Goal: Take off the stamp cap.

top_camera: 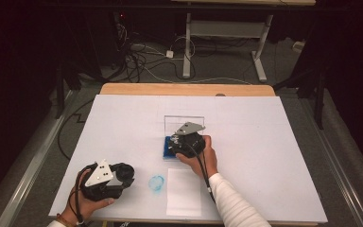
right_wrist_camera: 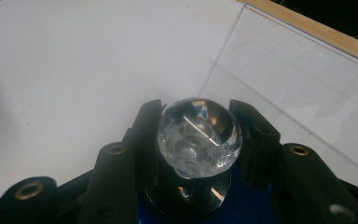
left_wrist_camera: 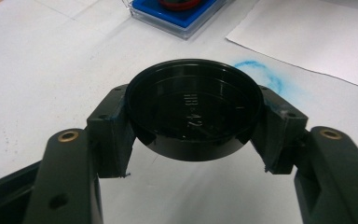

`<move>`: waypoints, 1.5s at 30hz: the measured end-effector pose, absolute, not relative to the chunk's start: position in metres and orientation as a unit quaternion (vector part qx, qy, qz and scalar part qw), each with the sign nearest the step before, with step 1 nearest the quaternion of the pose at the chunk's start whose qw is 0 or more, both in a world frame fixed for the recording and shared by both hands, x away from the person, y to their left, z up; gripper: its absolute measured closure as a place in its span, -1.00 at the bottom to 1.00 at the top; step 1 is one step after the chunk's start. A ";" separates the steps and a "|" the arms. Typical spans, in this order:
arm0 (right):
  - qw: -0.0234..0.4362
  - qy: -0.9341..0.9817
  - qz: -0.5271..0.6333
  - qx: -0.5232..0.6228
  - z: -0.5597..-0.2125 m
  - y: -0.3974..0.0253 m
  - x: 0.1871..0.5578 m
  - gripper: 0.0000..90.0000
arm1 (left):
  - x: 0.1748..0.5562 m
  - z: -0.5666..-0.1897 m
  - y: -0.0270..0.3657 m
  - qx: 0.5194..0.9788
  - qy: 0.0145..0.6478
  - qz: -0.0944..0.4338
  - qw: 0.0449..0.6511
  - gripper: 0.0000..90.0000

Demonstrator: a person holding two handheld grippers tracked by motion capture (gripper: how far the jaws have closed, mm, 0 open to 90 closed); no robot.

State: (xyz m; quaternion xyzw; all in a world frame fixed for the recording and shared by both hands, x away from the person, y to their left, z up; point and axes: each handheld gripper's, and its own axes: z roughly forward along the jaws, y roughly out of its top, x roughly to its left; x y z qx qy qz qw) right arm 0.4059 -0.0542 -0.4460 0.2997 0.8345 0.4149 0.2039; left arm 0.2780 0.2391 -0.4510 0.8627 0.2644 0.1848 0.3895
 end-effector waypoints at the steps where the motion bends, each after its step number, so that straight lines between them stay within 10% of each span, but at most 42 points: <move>1: 0.204 0.834 0.415 0.300 -0.446 -0.054 0.406 0.27 | 0.278 -0.451 0.240 0.862 0.266 0.186 0.390 -0.19; 45: 0.209 0.821 0.444 0.291 -0.409 -0.080 0.401 0.27 | 0.280 -0.446 0.246 0.855 0.272 0.193 0.397 -0.19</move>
